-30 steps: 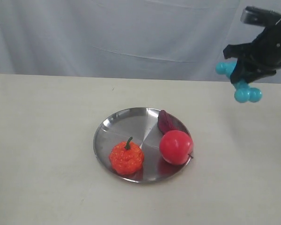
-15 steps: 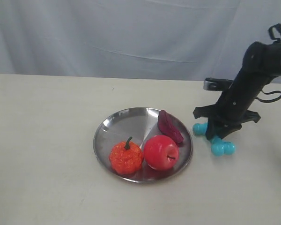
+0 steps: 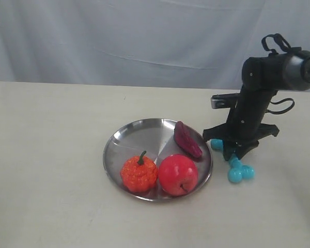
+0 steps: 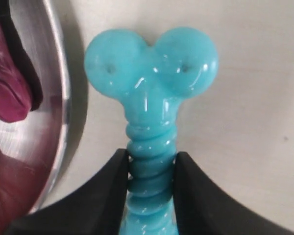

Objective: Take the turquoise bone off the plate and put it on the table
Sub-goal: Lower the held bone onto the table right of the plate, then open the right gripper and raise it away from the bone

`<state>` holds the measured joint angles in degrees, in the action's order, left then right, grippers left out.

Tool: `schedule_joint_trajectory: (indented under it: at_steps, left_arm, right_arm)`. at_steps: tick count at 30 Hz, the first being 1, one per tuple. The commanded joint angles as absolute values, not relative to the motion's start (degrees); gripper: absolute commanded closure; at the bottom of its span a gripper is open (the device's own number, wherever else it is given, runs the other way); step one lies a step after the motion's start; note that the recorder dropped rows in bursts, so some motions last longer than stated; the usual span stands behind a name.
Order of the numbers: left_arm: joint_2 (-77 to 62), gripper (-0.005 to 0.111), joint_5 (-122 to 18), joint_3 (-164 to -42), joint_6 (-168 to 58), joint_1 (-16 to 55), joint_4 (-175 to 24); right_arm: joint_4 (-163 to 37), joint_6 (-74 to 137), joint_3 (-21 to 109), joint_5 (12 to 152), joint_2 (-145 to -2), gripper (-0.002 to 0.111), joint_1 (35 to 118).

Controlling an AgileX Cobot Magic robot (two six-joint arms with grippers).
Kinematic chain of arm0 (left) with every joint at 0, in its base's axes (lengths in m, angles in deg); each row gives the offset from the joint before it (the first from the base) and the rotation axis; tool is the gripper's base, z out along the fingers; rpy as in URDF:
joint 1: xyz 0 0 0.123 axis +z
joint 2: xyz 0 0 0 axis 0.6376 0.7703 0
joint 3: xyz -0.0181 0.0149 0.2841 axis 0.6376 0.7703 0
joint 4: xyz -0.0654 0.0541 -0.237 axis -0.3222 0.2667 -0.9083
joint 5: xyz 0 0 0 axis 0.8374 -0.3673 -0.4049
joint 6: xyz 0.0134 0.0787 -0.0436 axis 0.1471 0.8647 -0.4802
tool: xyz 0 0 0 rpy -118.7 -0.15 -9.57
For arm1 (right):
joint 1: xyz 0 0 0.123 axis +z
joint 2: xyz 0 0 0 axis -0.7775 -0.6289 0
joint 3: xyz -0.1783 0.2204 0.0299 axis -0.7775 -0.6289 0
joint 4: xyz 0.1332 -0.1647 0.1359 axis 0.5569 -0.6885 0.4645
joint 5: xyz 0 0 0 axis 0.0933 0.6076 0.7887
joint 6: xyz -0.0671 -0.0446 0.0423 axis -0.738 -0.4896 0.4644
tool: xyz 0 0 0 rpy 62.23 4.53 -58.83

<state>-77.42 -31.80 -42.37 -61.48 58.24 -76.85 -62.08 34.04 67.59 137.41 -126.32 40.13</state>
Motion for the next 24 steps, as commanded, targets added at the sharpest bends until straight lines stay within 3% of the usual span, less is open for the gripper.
schedule_joint_trajectory:
  at_steps: [1,4,7,17,18,20,21,22,23,24]
  left_arm:
    - [-77.5,0.107,-32.11,-42.23,-61.72,58.39,-76.92]
    - [-77.5,0.107,-32.11,-42.23,-61.72,58.39,-76.92]
    - [-77.5,0.107,-32.11,-42.23,-61.72,58.39,-76.92]
    - [-77.5,0.107,-32.11,-42.23,-61.72,58.39,-76.92]
    - [-77.5,0.107,-32.11,-42.23,-61.72,58.39,-76.92]
    - [-77.5,0.107,-32.11,-42.23,-61.72,58.39,-76.92]
    - [-77.5,0.107,-32.11,-42.23,-61.72,58.39,-76.92]
    - [-77.5,0.107,-32.11,-42.23,-61.72,58.39,-76.92]
    - [-77.5,0.107,-32.11,-42.23,-61.72,58.39,-76.92]
    - [-77.5,0.107,-32.11,-42.23,-61.72,58.39,-76.92]
  right_arm:
    - [-62.96,32.77,67.63,134.61,-126.57,0.091,40.01]
    - [-62.96,32.77,67.63,135.04,-126.57,0.065,40.01]
    - [-62.96,32.77,67.63,136.01,-126.44,0.053,40.01]
    - [-62.45,32.96,67.63,134.42,-110.15,0.053,39.88]
    - [-62.96,32.96,67.63,134.14,-108.55,0.055,39.87]
    - [-63.79,32.96,67.63,132.47,-101.13,0.073,39.87]
    - [-63.92,32.96,67.63,130.35,-95.76,0.092,39.87]
    - [-63.92,32.96,67.63,129.35,-93.06,0.101,39.87]
    - [-63.41,32.96,67.41,126.38,-87.73,0.108,40.56]
    - [-63.52,32.96,66.81,124.88,-85.55,0.108,41.15]
